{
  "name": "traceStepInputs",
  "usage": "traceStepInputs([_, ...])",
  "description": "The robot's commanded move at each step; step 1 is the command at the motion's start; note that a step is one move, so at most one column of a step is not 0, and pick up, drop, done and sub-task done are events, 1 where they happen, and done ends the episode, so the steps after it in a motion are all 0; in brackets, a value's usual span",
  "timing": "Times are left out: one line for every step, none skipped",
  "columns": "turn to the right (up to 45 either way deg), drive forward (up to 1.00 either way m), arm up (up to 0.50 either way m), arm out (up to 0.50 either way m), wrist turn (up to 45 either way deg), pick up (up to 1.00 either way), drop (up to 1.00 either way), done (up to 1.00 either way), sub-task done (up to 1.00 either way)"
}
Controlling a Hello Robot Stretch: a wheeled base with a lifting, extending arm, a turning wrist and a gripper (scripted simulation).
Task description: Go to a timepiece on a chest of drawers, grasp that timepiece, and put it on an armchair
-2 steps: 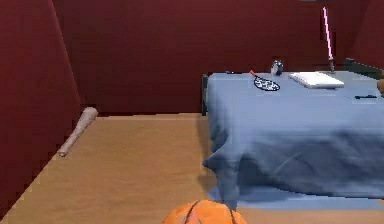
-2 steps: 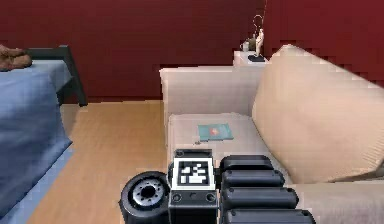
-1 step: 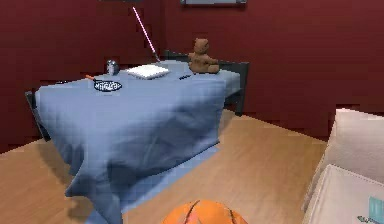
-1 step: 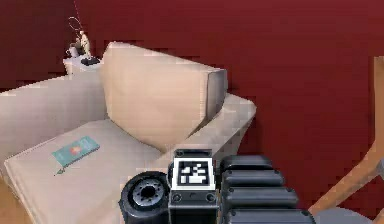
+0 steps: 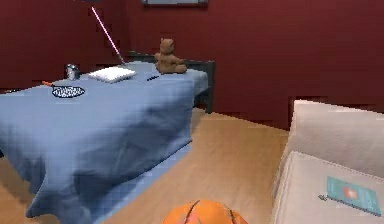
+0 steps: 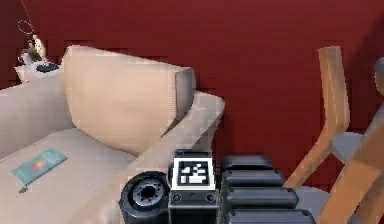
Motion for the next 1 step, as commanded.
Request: traceStepInputs([-45.0,0.00,0.00,0.00,0.0,0.00,0.00,0.00,0.00])
